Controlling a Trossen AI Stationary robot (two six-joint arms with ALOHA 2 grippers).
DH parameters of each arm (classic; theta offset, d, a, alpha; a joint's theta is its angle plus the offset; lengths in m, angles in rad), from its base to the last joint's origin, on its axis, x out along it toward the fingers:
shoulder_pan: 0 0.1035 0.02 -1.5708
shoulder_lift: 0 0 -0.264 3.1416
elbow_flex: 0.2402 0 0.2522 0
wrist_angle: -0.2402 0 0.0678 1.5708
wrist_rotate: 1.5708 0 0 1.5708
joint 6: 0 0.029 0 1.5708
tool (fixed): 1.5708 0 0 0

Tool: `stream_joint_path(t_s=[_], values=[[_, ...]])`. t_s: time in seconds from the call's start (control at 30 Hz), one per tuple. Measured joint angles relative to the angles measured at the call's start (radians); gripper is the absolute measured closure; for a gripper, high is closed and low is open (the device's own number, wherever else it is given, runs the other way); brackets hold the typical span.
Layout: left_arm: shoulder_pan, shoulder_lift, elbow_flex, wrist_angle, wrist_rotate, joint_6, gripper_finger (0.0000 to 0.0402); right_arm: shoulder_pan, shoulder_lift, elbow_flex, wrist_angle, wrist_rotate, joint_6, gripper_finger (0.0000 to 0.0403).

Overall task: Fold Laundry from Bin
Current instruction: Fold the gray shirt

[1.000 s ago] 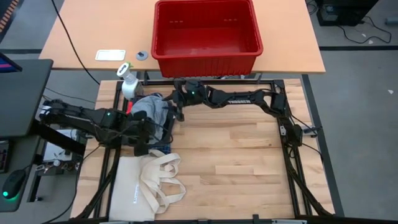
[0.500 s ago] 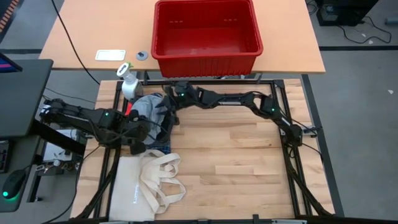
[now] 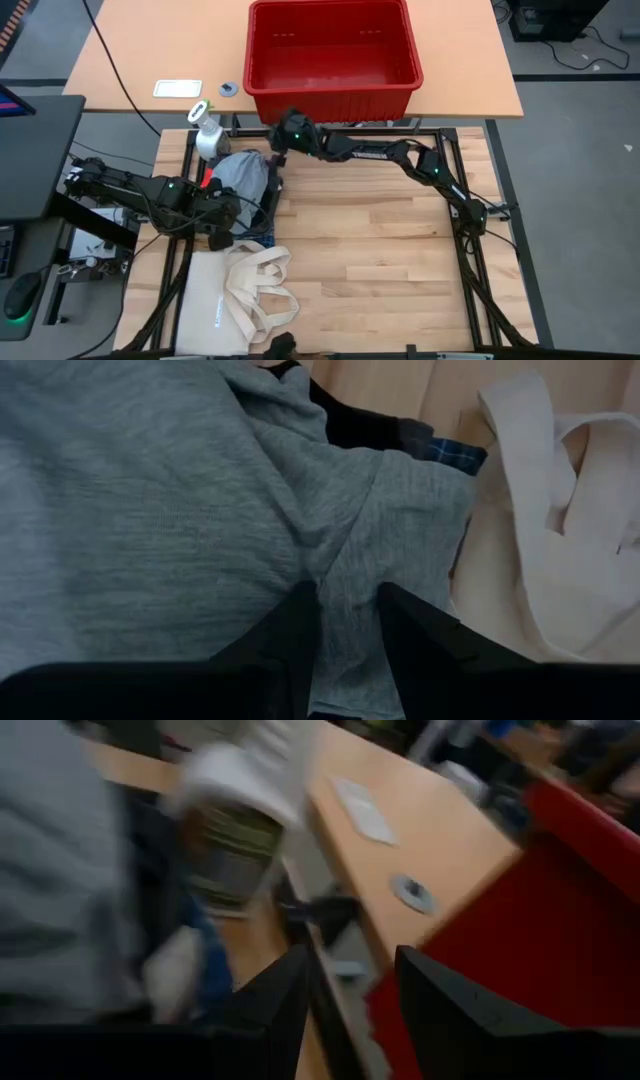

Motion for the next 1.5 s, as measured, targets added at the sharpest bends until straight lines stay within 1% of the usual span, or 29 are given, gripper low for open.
stream_joint_path(t_s=[0.03, 0.07, 0.1, 0.27, 0.3, 0.33, 0.37, 0.43, 0.53, 0.63, 0.73, 0.77, 0.8, 0.83, 0.87, 0.9, 1.0, 1.03, 1.07, 1.1, 1.2, 1.27, 1.43, 1.5], values=[[0.000, 0.000, 0.000, 0.000, -0.001, 0.000, 0.0285, -0.001, -0.011, 0.000, -0.020, -0.035, 0.001, 0.0242], [0.000, 0.000, 0.000, 0.000, -0.004, 0.000, 0.0285, 0.000, -0.027, 0.000, -0.056, -0.096, 0.005, 0.0242], [0.000, 0.000, 0.000, 0.000, -0.006, 0.000, 0.0285, 0.005, -0.040, 0.000, -0.086, -0.182, 0.009, 0.0242], [0.000, 0.000, 0.000, 0.000, -0.018, 0.000, 0.0285, 0.027, -0.078, 0.000, -0.178, -0.752, 0.052, 0.0242], [0.000, 0.000, 0.000, -0.001, -0.019, 0.000, 0.0285, 0.033, -0.078, 0.000, -0.178, -0.823, 0.055, 0.0242], [0.000, 0.000, 0.000, -0.001, -0.019, 0.000, 0.0285, 0.043, -0.075, 0.000, -0.179, -0.847, 0.055, 0.0242], [0.000, 0.000, 0.000, 0.000, -0.020, 0.000, 0.0285, 0.056, -0.065, 0.000, -0.171, -0.827, 0.047, 0.0242], [0.000, 0.000, 0.000, 0.000, -0.021, 0.000, 0.0285, 0.076, -0.045, 0.001, -0.167, -0.713, 0.000, 0.0243], [0.000, 0.000, 0.000, 0.002, -0.025, 0.000, 0.0285, 0.090, -0.004, -0.002, -0.172, -0.482, -0.060, 0.0243], [0.001, 0.000, 0.000, 0.003, -0.032, -0.012, 0.0285, 0.070, -0.005, -0.003, -0.163, -0.276, -0.047, 0.0243], [0.000, 0.000, 0.000, -0.002, -0.020, -0.019, 0.0285, 0.028, -0.024, 0.001, -0.139, -0.005, -0.023, 0.0243], [0.000, 0.000, 0.000, 0.000, -0.019, -0.019, 0.0285, 0.018, -0.028, 0.000, -0.139, 0.047, -0.019, 0.0243], [0.000, 0.000, 0.000, 0.001, -0.019, -0.020, 0.0285, 0.006, -0.037, -0.001, -0.144, 0.071, -0.017, 0.0243], [0.000, 0.000, 0.000, 0.001, -0.019, -0.023, 0.0285, 0.000, -0.045, -0.002, -0.154, 0.061, -0.015, 0.0243], [0.001, 0.000, 0.000, 0.000, -0.019, -0.026, 0.0285, 0.001, -0.054, -0.002, -0.153, 0.017, -0.015, 0.0243], [0.001, 0.000, 0.000, 0.000, -0.020, -0.027, 0.0285, 0.005, -0.063, -0.001, -0.158, -0.070, -0.015, 0.0243], [0.000, 0.000, 0.000, 0.000, -0.020, -0.027, 0.0285, 0.008, -0.067, 0.001, -0.209, -0.399, -0.016, 0.0243], [0.000, 0.000, 0.000, 0.000, -0.020, -0.027, 0.0285, 0.008, -0.062, -0.002, -0.236, -0.472, -0.016, 0.0243], [0.000, 0.000, 0.000, -0.001, -0.020, -0.027, 0.0285, 0.007, -0.059, -0.011, -0.242, -0.502, -0.016, 0.0243], [0.000, 0.000, 0.000, 0.000, -0.020, -0.027, 0.0285, 0.005, -0.057, -0.023, -0.243, -0.496, -0.017, 0.0243], [0.000, 0.000, 0.000, 0.000, -0.020, -0.026, 0.0285, 0.003, -0.056, -0.047, -0.201, -0.405, -0.052, 0.0243], [0.000, 0.000, 0.000, 0.000, -0.020, -0.026, 0.0285, 0.002, -0.059, -0.075, -0.124, -0.400, -0.071, 0.0243], [0.000, 0.000, 0.000, 0.010, -0.020, -0.025, 0.0285, 0.011, -0.055, -0.153, 0.093, -0.406, -0.050, 0.0243], [0.000, 0.000, 0.000, 0.020, -0.020, -0.025, 0.0285, 0.017, -0.058, -0.172, 0.154, -0.388, -0.051, 0.0243]])
